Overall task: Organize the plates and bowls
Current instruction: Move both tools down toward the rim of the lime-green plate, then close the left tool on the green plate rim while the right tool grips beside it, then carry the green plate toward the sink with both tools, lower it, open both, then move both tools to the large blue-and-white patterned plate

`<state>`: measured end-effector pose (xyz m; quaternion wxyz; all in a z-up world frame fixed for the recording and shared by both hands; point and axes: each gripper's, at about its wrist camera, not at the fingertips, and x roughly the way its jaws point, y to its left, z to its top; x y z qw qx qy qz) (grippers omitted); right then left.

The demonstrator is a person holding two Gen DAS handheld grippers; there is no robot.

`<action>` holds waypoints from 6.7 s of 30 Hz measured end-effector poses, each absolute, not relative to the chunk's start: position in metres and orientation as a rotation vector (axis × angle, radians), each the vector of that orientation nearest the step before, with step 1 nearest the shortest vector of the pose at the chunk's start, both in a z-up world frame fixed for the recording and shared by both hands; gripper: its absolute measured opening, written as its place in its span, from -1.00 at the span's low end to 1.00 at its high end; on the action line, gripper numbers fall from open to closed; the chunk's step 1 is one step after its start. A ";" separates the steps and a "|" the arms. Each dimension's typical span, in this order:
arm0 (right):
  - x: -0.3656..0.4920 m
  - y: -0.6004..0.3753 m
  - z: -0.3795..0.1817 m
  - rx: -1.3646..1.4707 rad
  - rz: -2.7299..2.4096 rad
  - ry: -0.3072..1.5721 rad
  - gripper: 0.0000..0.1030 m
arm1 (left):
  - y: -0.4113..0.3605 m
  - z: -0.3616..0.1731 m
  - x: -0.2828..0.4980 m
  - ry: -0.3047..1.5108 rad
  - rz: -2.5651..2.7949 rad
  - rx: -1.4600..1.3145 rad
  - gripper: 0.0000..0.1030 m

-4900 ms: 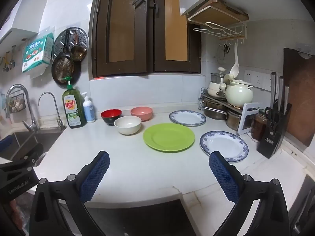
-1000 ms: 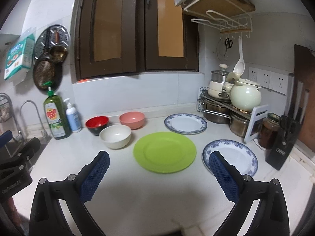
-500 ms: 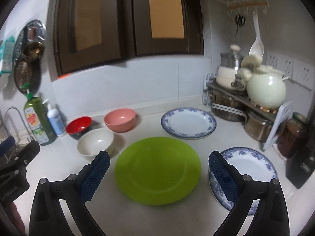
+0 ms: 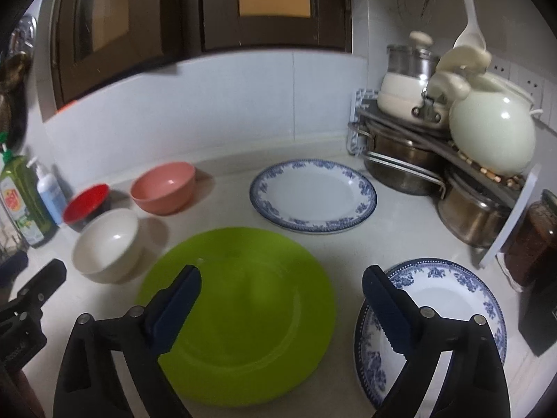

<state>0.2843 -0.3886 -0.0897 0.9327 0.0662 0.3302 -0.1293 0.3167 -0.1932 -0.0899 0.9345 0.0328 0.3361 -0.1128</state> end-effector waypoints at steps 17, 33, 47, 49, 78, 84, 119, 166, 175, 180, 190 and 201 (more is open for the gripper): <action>0.331 -0.428 -0.147 0.179 -0.250 0.834 0.52 | -0.231 -0.146 0.364 0.866 -0.250 0.096 0.17; 0.340 -0.436 -0.162 0.211 -0.240 0.902 0.14 | -0.236 -0.159 0.376 0.919 -0.276 0.107 -0.12; 0.343 -0.440 -0.171 0.247 -0.227 0.940 -0.18 | -0.238 -0.168 0.381 0.982 -0.315 0.071 -0.24; 0.342 -0.440 -0.171 0.250 -0.225 0.939 -0.20 | -0.237 -0.169 0.381 0.979 -0.318 0.068 -0.24; 0.303 -0.410 -0.114 0.204 -0.234 0.837 -0.22 | -0.203 -0.107 0.341 0.820 -0.315 0.017 -0.29; 0.292 -0.385 -0.097 0.201 -0.200 0.813 -0.22 | -0.174 -0.089 0.326 0.768 -0.276 0.002 -0.31; 0.270 -0.167 -0.078 0.067 0.086 0.749 -0.23 | 0.046 -0.083 0.251 0.742 0.024 -0.129 -0.32; 0.304 -0.120 -0.165 0.052 0.113 0.960 -0.23 | 0.080 -0.174 0.281 0.960 0.050 -0.109 -0.29; 0.300 -0.122 -0.162 0.053 0.101 0.947 -0.22 | 0.077 -0.166 0.279 0.936 0.050 -0.073 0.10; 0.294 -0.126 -0.153 0.060 0.095 0.922 -0.13 | 0.075 -0.148 0.275 0.875 0.052 -0.053 0.46; 0.261 -0.147 -0.113 0.117 0.024 0.833 0.27 | 0.051 -0.100 0.262 0.742 -0.037 0.006 0.94; 0.200 -0.192 -0.067 0.152 -0.214 0.696 0.36 | 0.003 -0.058 0.246 0.631 -0.218 0.066 1.00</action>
